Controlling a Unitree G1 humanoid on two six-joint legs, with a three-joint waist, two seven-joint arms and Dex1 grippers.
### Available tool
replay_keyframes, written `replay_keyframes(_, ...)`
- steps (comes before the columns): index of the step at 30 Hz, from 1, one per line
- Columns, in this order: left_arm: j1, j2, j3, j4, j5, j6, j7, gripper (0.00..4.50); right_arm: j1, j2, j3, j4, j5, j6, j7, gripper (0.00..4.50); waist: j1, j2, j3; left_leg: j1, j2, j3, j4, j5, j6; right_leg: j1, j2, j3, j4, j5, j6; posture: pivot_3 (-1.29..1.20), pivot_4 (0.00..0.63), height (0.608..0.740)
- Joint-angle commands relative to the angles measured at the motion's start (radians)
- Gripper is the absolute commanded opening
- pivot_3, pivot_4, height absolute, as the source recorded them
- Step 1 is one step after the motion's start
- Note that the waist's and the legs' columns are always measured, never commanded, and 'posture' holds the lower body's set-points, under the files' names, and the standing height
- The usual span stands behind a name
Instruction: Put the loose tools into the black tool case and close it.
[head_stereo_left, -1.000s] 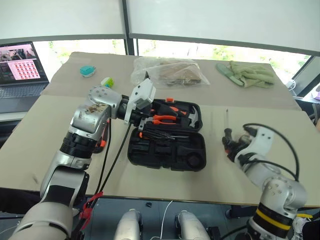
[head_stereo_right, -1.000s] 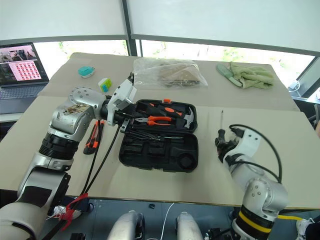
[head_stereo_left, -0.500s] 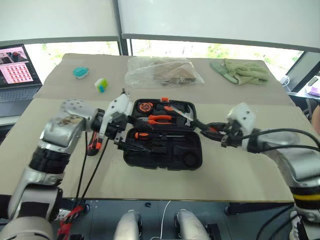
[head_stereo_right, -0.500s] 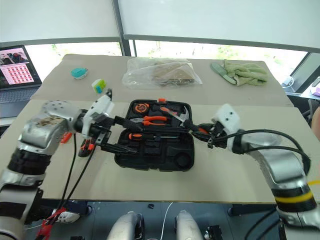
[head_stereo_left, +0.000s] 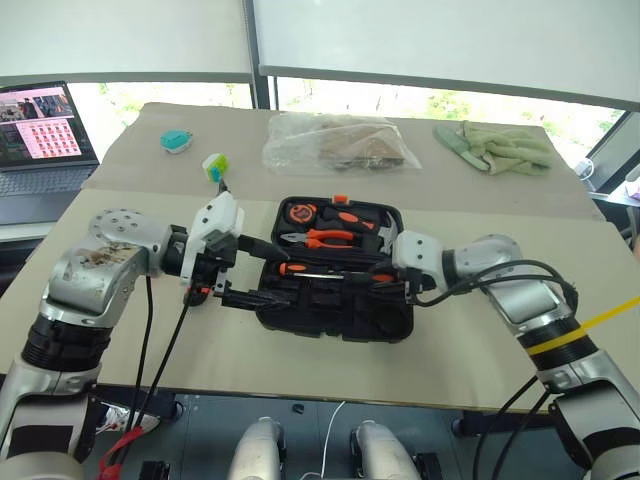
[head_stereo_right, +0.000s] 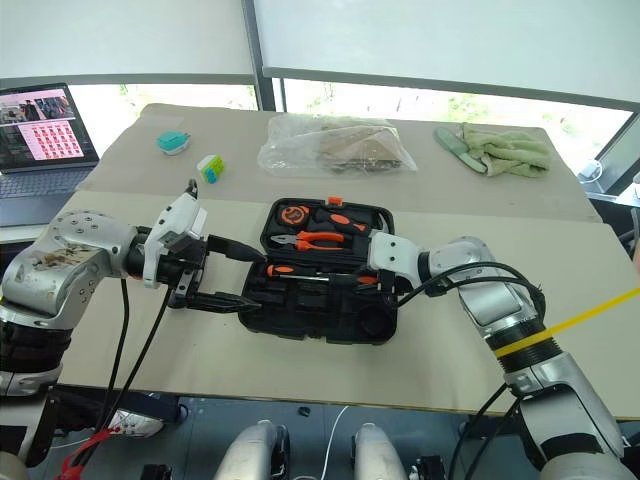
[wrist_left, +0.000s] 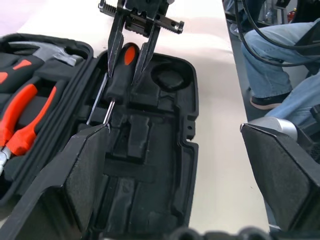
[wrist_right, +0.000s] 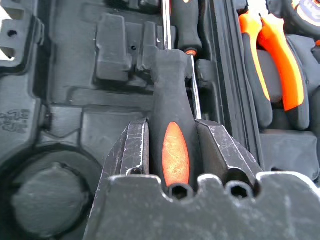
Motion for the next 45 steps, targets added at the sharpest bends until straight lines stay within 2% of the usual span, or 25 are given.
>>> replay_keyframes(1,-0.009,0.004,0.025,-0.040,-0.025,0.000,0.016,4.50,-0.015,0.000,-0.017,-0.006,-0.017,-0.021,0.016,1.03,0.000,0.000,0.000,0.000,0.000,0.000,0.000,0.000,0.000,0.000,0.000,0.000,0.000,0.000,0.000,0.00,0.150,0.740)
replay_keyframes(5,-0.023,-0.001,0.015,-0.020,-0.023,-0.014,0.021,4.50,-0.007,0.001,-0.021,-0.012,-0.027,-0.006,0.026,1.03,-0.002,0.000,0.000,0.000,0.000,0.000,0.000,0.000,0.000,0.000,0.000,0.000,0.000,0.000,0.000,0.00,0.150,0.740)
replay_keyframes(7,-0.031,-0.004,0.009,-0.012,-0.021,-0.019,0.022,4.50,-0.005,0.009,-0.025,-0.013,-0.033,0.006,0.013,2.04,-0.003,0.000,0.000,0.000,0.000,0.000,0.000,0.000,0.000,0.000,0.000,0.000,0.000,0.000,0.000,0.00,0.150,0.740)
replay_keyframes(10,-0.043,-0.010,0.004,-0.001,-0.017,-0.024,0.023,4.50,-0.017,0.037,-0.054,-0.041,0.000,0.054,-0.002,2.73,-0.002,0.000,0.000,0.000,0.000,0.000,0.000,0.000,0.000,0.000,0.000,0.000,0.000,0.000,0.000,0.00,0.150,0.740)
replay_keyframes(13,-0.045,-0.011,0.001,0.005,-0.015,-0.030,0.020,4.50,-0.028,0.069,-0.087,-0.072,0.033,0.118,-0.016,3.90,-0.004,0.000,0.000,0.000,0.000,0.000,0.000,0.000,0.000,0.000,0.000,0.000,0.000,0.000,0.000,0.00,0.150,0.740)
replay_keyframes(14,-0.045,-0.012,-0.002,0.008,-0.012,-0.034,0.018,4.50,-0.027,0.081,-0.098,-0.089,0.048,0.148,-0.023,4.18,-0.006,0.000,0.000,0.000,0.000,0.000,0.000,0.000,0.000,0.000,0.000,0.000,0.000,0.000,0.000,0.00,0.150,0.740)
replay_keyframes(16,-0.046,-0.014,-0.006,0.013,-0.008,-0.040,0.017,4.50,-0.020,0.103,-0.110,-0.112,0.062,0.195,-0.043,4.18,-0.007,0.000,0.000,0.000,0.000,0.000,0.000,0.000,0.000,0.000,0.001,0.000,0.001,0.000,0.000,0.00,0.150,0.740)
replay_keyframes(19,-0.048,-0.015,-0.011,0.019,-0.005,-0.048,0.016,4.50,0.001,0.114,-0.110,-0.135,0.062,0.225,-0.061,3.30,-0.006,0.000,0.000,0.000,0.000,0.000,0.000,0.000,0.000,0.000,0.000,0.000,0.002,0.000,0.000,0.00,0.150,0.740)
replay_keyframes(27,-0.046,-0.015,-0.018,0.023,-0.001,-0.066,0.018,4.50,0.050,0.136,-0.092,-0.154,0.040,0.248,-0.104,0.49,-0.001,0.000,0.000,0.000,0.000,0.001,0.000,0.000,0.000,0.000,0.000,0.000,0.002,0.000,0.000,0.00,0.150,0.740)
replay_keyframes(29,-0.047,-0.016,-0.018,0.022,0.000,-0.066,0.019,4.50,0.056,0.136,-0.084,-0.158,0.037,0.250,-0.105,0.07,-0.003,0.000,0.000,0.000,0.000,0.001,0.000,0.000,0.000,0.000,0.000,0.000,0.002,0.000,0.000,0.00,0.150,0.740)
replay_keyframes(37,-0.055,-0.021,-0.024,0.030,0.007,-0.073,0.018,4.50,0.054,0.135,-0.010,-0.134,-0.018,0.268,-0.101,0.07,-0.005,0.000,0.000,0.001,0.000,0.001,0.000,0.000,0.000,0.000,0.000,0.000,0.003,0.000,0.000,0.00,0.150,0.740)
replay_keyframes(42,-0.063,-0.028,-0.032,0.047,0.019,-0.085,0.017,4.50,0.056,0.112,0.080,-0.108,-0.124,0.221,-0.098,0.07,-0.005,-0.001,-0.001,0.002,0.000,0.001,0.000,0.000,0.000,0.000,0.000,0.000,0.004,0.000,-0.001,0.00,0.150,0.740)
replay_keyframes(45,-0.067,-0.032,-0.035,0.058,0.027,-0.093,0.016,4.50,0.058,0.119,0.074,-0.115,-0.122,0.230,-0.095,0.07,-0.006,-0.002,-0.001,0.003,0.000,0.001,0.000,0.000,0.000,0.000,0.000,0.000,0.006,-0.001,-0.002,0.00,0.150,0.740)
